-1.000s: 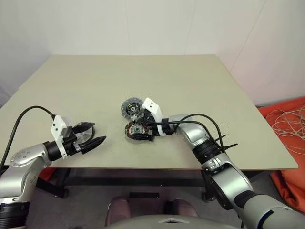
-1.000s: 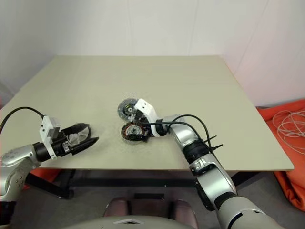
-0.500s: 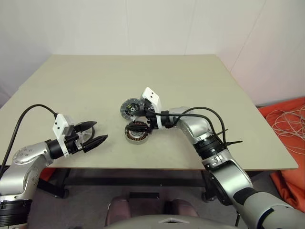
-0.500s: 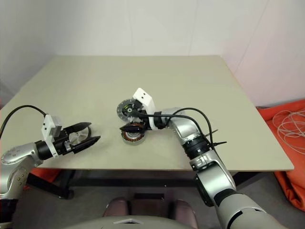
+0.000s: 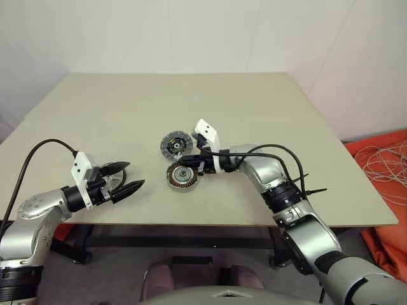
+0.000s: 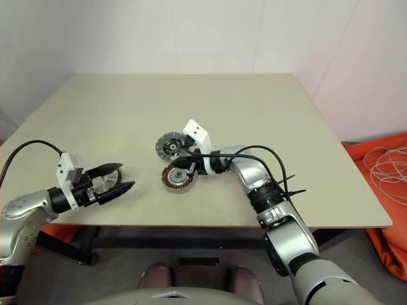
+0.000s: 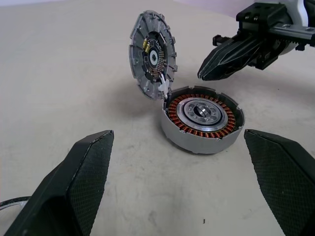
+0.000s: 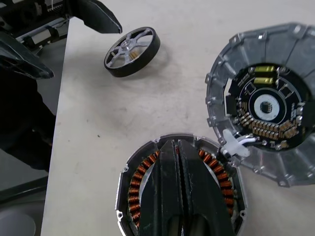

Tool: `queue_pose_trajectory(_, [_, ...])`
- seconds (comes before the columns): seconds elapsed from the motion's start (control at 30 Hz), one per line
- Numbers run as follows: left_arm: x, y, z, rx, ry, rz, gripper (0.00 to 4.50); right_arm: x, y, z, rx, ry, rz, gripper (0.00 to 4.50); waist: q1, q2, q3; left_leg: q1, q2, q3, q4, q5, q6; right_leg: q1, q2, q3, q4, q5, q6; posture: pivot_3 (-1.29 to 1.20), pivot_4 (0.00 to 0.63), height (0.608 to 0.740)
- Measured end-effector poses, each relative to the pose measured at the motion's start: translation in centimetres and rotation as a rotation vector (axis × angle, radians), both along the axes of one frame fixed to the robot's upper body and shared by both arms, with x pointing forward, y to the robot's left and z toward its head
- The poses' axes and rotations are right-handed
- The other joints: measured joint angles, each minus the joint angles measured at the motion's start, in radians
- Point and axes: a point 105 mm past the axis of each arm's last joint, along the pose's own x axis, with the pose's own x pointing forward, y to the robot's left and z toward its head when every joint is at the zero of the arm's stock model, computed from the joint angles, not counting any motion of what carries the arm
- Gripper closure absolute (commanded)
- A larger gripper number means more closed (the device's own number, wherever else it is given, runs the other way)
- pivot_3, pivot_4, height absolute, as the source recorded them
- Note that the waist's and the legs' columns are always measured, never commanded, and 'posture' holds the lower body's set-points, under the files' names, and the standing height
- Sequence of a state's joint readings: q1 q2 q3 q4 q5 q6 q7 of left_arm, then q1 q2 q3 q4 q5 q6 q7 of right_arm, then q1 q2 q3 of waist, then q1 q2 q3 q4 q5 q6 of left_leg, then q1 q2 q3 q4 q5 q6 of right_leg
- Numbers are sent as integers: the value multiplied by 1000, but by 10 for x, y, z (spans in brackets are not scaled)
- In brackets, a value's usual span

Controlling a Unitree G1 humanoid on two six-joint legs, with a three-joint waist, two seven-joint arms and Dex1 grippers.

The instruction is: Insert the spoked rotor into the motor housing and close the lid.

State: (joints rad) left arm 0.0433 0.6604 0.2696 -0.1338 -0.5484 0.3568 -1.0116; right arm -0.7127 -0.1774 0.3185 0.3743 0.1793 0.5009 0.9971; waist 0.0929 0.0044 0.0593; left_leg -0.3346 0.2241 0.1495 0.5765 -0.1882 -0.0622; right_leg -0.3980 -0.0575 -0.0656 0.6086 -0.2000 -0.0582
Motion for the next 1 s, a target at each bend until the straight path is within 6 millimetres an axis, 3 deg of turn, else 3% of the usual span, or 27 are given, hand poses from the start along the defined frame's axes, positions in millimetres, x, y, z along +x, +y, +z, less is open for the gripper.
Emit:
queue_pose_trajectory(0.17, [0,0,0,-1,0,0,0,0,-1,-6,-11,9,-1,4479,0,0,0,0,0,0,0,0,0,0,0,0,0,0,0,0,0,740])
queue_pose_trajectory(0.43, [0,-1,0,-4,0,0,0,-1,-3,-34,-60,69,-11,4479,0,0,0,0,0,0,0,0,0,0,0,0,0,0,0,0,0,740])
queue_pose_trajectory(0.8, [0,-1,0,-4,1,2,0,6,4,-37,-88,8,-8,4479,-1,0,0,3,0,0,0,0,0,3,0,0,0,0,0,0,0,740])
queue_pose_trajectory(1.0, [0,-1,-1,-4,1,3,0,7,3,-30,-5,88,-42,4479,0,0,0,1,0,0,0,0,0,1,0,0,0,0,0,0,0,740])
